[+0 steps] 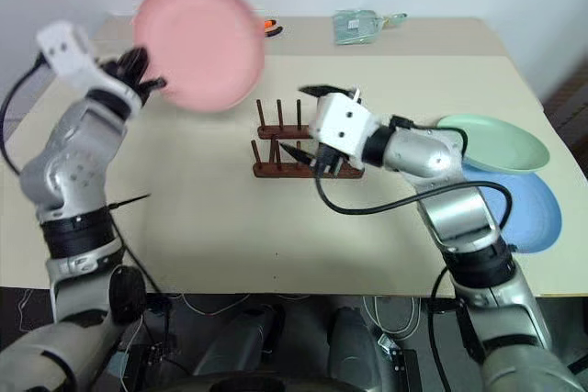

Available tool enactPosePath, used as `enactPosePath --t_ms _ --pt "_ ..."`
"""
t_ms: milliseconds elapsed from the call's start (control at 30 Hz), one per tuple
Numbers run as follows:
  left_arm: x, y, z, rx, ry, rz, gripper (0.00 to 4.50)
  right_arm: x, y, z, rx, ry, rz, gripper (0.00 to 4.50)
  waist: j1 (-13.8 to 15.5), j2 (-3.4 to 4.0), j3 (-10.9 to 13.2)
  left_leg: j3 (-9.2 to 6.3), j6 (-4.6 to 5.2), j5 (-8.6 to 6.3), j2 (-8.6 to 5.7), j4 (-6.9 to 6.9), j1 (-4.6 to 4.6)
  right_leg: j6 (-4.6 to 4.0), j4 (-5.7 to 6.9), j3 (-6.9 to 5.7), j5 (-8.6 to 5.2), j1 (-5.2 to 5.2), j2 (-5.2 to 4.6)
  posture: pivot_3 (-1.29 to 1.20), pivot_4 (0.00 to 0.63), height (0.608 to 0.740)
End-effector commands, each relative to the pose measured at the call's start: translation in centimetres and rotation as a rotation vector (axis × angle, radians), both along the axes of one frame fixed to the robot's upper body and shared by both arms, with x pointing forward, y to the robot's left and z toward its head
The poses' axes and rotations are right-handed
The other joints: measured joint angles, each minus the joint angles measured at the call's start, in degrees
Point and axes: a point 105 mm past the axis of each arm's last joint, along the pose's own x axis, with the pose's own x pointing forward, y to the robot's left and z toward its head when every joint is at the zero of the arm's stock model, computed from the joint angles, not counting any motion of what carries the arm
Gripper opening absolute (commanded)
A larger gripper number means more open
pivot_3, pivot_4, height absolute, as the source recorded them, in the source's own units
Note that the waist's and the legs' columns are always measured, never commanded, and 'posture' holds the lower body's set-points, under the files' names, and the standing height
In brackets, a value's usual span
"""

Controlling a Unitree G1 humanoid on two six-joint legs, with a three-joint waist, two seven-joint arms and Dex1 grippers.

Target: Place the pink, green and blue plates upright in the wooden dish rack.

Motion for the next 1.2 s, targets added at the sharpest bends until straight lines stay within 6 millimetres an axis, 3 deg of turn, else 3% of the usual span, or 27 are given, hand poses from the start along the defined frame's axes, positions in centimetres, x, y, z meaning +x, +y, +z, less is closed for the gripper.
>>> enactPosePath --t_ms 33,67,200,400,433,533,600,667,733,867,1000,1067,1200 --pt "-0.8 -3.3 2.2 0.038 -0.084 -0.077 0.04 1.4 0.7 0.4 -0.126 -0.198 -0.044 4.5 -0.1 0.0 0.0 -0.01 -0.01 0.01 0.01 -0.02 0.0 0.0 0.0 0.0 0.0 -0.02 0.01 0.0 0.15 0.738" --pt "-0.8 -4.0 2.3 0.031 -0.082 -0.093 0.04 2.0 0.6 0.3 -0.155 -0.233 -0.064 4.5 -0.1 -0.01 0.0 0.0 -0.01 0.01 0.01 -0.03 0.0 0.0 0.02 0.0 0.0 -0.04 0.01 0.0 0.15 0.738" --pt "-1.2 -6.0 2.2 0.036 -0.073 -0.142 0.0 3.6 0.1 0.2 -0.215 -0.332 -0.134 3.31 -0.1 -0.02 0.0 -0.02 -0.08 0.05 0.04 -0.04 -0.01 -0.01 0.09 0.01 0.0 -0.09 0.06 0.0 0.15 0.738" --pt "-1.2 -5.9 1.0 -0.022 -0.018 -0.151 0.0 4.0 -0.7 -0.6 -0.267 -0.382 -0.173 0.32 -0.1 -0.02 0.0 -0.02 -0.11 0.07 0.04 -0.02 0.0 -0.01 0.1 0.04 0.0 -0.08 0.08 0.0 0.15 0.738" --pt "-1.2 -6.0 0.9 -0.037 -0.012 -0.164 0.0 4.0 -0.7 -0.7 -0.274 -0.389 -0.173 0.03 -0.1 -0.02 0.0 -0.03 -0.11 0.07 0.04 -0.01 -0.01 -0.01 0.1 0.04 0.0 -0.08 0.08 0.0 0.15 0.738" --pt "-1.1 -6.0 0.7 -0.092 0.002 -0.183 0.94 3.9 -0.8 -0.8 -0.285 -0.409 -0.176 0.0 0.0 -0.03 0.0 -0.03 -0.11 0.08 0.04 0.0 -0.01 -0.01 0.1 0.04 0.0 -0.07 0.09 0.0 0.15 0.738" --pt "-1.2 -5.4 1.6 -0.166 -0.027 -0.178 1.86 3.9 -1.0 -0.8 -0.287 -0.42 -0.185 0.0 0.1 -0.03 0.0 -0.02 -0.11 0.08 0.04 0.01 -0.01 -0.01 0.1 0.05 0.0 -0.07 0.08 0.0 0.15 0.738" --pt "-1.1 -3.6 2.9 -0.237 -0.084 -0.114 2.84 4.0 -1.8 -0.6 -0.275 -0.417 -0.215 0.0 0.1 -0.04 0.0 -0.02 -0.11 0.08 0.04 0.01 -0.01 -0.01 0.09 0.05 0.0 -0.07 0.09 0.0 0.15 0.738" --pt "-1.0 -1.6 3.7 -0.218 -0.135 -0.029 2.84 4.0 -3.1 -0.1 -0.218 -0.395 -0.252 0.0 0.2 -0.05 0.0 -0.03 -0.12 0.08 0.05 0.0 -0.01 -0.02 0.09 0.05 0.0 -0.07 0.1 0.0 0.15 0.738" --pt "-1.4 2.0 3.2 0.099 -0.228 0.139 2.84 2.2 -5.3 2.3 0.108 -0.234 -0.226 0.0 0.0 -0.02 0.1 0.02 -0.13 0.09 0.05 -0.06 0.0 -0.02 0.09 0.12 0.01 -0.1 0.1 0.0 0.15 0.738" --pt "-1.2 4.3 -0.5 0.316 -0.17 0.192 2.84 0.1 -6.2 3.7 0.417 0.016 -0.125 0.0 0.2 0.02 0.0 0.01 -0.11 0.08 0.06 -0.07 0.03 -0.06 0.08 0.17 0.02 -0.08 0.13 0.0 0.15 0.738" --pt "-1.4 5.0 -4.1 0.444 -0.106 0.156 2.84 -1.7 -6.3 3.7 0.598 0.219 -0.01 0.0 0.2 0.01 0.0 -0.01 -0.03 0.03 0.07 -0.07 0.03 -0.09 0.05 0.16 0.04 -0.06 0.13 0.0 0.15 0.738" --pt "-3.7 3.8 -9.8 0.558 -0.003 -0.09 2.84 -3.0 -7.1 3.0 0.804 0.437 0.06 0.0 0.2 0.13 0.1 0.01 0.37 -0.21 0.1 -0.12 0.04 -0.12 0.03 0.29 0.03 -0.1 0.11 0.0 0.15 0.738"
